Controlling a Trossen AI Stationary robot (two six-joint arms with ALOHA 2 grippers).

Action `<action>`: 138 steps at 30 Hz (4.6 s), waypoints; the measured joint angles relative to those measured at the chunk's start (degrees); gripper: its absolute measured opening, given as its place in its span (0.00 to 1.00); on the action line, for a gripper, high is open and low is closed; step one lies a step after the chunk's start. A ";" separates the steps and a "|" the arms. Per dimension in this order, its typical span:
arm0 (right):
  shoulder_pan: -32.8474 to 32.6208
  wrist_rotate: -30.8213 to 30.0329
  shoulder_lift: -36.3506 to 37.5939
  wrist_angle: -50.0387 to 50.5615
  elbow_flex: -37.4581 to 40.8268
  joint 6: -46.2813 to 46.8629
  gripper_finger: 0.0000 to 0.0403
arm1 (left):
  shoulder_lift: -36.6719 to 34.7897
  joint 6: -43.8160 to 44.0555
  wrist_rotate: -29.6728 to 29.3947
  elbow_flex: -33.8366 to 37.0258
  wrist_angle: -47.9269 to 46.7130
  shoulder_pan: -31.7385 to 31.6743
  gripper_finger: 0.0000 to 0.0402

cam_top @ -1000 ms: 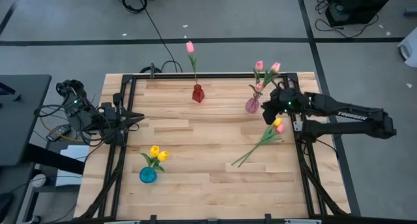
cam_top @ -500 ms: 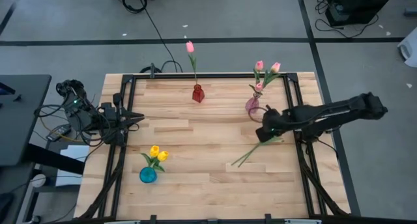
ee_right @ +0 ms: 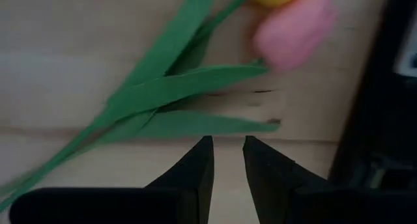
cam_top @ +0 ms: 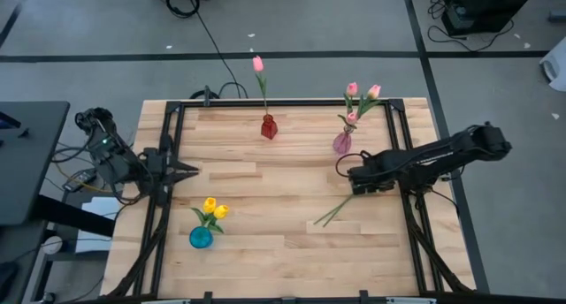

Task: Sort flowers into vase by color
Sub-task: Put the yellow tulip into the blue vase

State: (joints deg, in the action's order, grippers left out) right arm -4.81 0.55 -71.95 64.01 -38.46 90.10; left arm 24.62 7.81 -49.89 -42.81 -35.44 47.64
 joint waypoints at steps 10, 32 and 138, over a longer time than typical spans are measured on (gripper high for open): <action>1.92 -6.56 -4.06 -0.20 0.00 6.81 0.28 | 3.18 -0.02 0.72 0.00 -0.29 0.00 0.12; 8.80 -2.06 -14.73 -4.49 -0.06 2.30 0.35 | 4.63 1.70 5.64 0.00 -0.51 0.00 0.12; 5.98 -15.40 -10.44 -101.27 -15.47 -91.84 0.02 | 40.40 -10.31 60.04 -0.02 47.69 -59.71 0.39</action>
State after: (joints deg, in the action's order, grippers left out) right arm 1.17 -14.85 -82.39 -37.25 -53.93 -1.74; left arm 65.03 -2.50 10.16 -42.83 12.25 -12.08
